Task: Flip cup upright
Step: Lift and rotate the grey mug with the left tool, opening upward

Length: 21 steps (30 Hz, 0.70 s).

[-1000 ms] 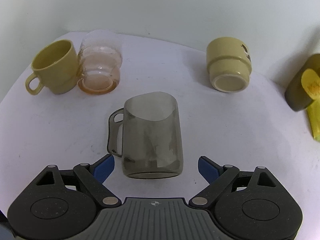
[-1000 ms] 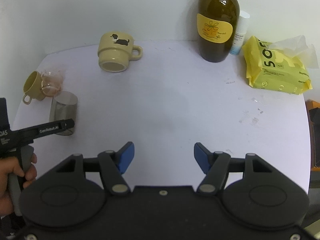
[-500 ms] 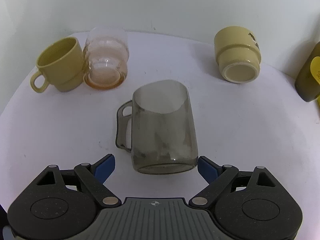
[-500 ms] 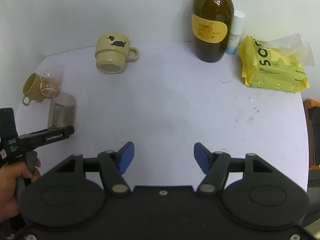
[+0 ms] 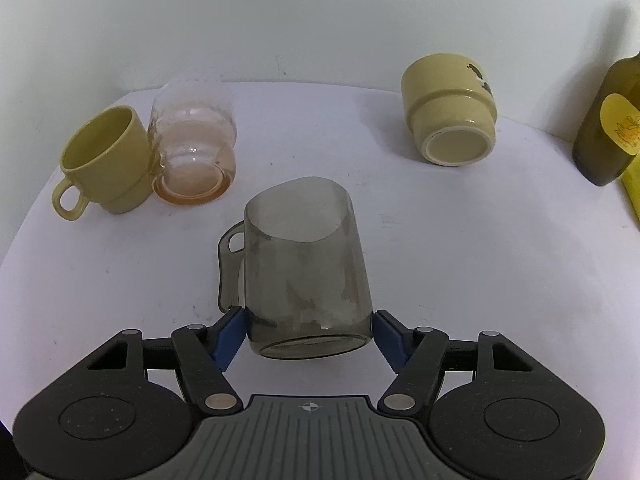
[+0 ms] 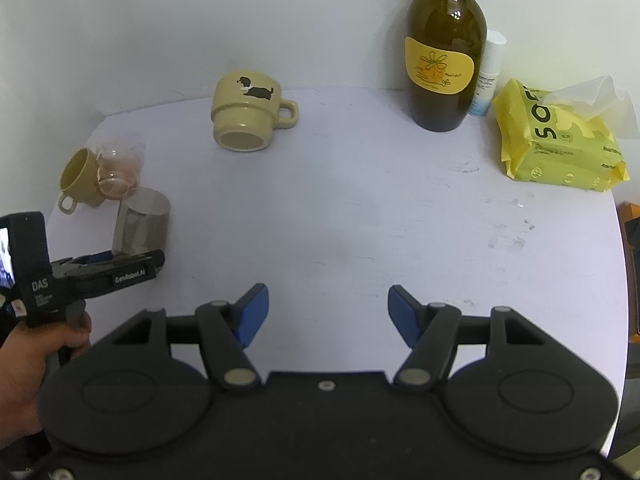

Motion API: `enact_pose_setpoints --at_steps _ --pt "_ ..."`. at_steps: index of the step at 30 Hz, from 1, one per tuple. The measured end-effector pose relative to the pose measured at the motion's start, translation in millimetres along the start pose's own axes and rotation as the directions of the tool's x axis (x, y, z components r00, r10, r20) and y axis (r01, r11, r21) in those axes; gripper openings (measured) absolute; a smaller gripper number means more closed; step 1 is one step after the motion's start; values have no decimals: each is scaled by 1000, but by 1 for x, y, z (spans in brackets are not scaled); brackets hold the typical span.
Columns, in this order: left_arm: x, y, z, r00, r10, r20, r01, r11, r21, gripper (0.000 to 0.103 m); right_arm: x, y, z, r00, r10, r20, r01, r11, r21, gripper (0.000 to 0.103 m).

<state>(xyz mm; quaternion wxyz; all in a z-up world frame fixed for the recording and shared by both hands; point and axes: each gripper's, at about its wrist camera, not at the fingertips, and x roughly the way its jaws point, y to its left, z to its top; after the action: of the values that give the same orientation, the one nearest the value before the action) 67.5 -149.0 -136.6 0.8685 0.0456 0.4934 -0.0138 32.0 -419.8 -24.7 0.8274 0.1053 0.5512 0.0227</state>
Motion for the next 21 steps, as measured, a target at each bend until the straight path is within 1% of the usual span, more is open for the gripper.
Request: enact_pose_setpoints --at_steps 9,14,17,21 --pt "-16 3 10 999 -11 32 10 999 34 63 1 6 4 1000 21 10 -22 1000 13 64" --pt "-32 3 22 997 -47 64 44 998 50 63 4 12 4 999 41 8 -41 999 4 64" --pt "-36 5 31 996 -60 68 58 998 40 62 5 12 6 999 49 11 -49 999 14 64" --pt "-30 12 43 996 -70 51 69 998 10 62 5 12 7 999 49 23 -50 998 24 64"
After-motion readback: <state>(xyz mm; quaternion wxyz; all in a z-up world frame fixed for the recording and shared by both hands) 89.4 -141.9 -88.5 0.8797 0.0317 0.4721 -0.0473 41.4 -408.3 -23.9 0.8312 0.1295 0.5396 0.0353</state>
